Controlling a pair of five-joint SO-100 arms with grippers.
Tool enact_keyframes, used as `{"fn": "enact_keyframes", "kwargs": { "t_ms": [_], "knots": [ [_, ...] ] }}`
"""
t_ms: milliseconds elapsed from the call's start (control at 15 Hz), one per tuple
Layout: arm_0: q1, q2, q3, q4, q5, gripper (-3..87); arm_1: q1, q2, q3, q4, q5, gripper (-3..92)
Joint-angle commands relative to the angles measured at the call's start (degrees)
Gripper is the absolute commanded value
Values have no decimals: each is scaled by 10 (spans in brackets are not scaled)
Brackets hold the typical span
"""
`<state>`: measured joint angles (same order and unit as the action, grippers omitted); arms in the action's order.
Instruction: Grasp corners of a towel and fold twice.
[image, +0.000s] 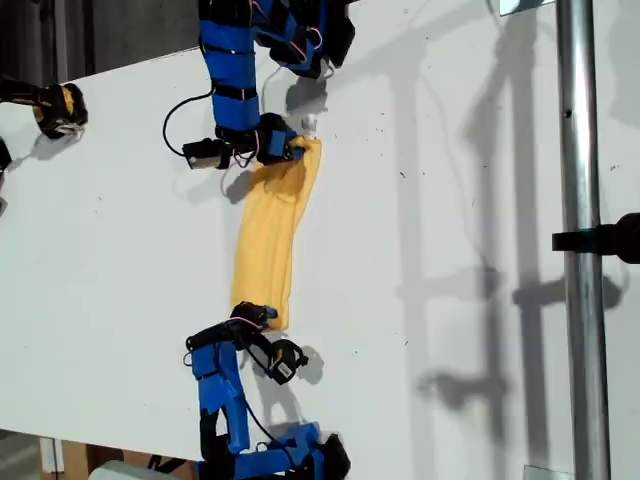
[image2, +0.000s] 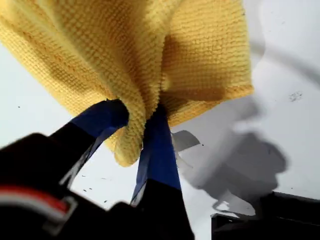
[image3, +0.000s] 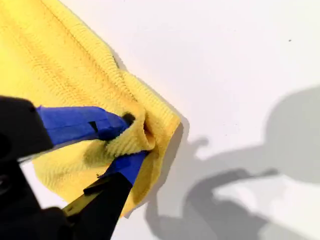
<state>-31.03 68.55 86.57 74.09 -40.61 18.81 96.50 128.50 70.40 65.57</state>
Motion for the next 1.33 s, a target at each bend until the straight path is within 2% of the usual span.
{"fn": "enact_keyframes", "kwargs": {
  "t_ms": [0, 133, 200, 467, 667, 867, 1067, 1133, 1267],
  "knots": [
    [-18, 22, -14, 33, -7, 322, -2, 6, -21, 53, 4, 277],
    [-18, 77, -4, 62, -20, 448, -10, 59, -50, 138, 13, 313],
    [-15, 112, -3, 80, -10, 465, -15, 97, -76, 190, 19, 318],
    [-6, 275, 38, 121, -29, 420, -37, 273, -172, 347, 44, 312],
    [5, 397, 116, 118, -42, 344, -78, 346, -171, 413, 99, 313],
    [76, 554, 248, 46, -78, 293, -194, 475, -111, 428, 249, 308],
    [156, 751, 447, -60, -151, 262, -349, 667, 11, 376, 420, 293],
    [180, 838, 520, -94, -168, 250, -374, 680, 18, 360, 440, 297],
    [208, 1006, 626, -112, -198, 227, -390, 657, 31, 345, 459, 319]
  ]
}}
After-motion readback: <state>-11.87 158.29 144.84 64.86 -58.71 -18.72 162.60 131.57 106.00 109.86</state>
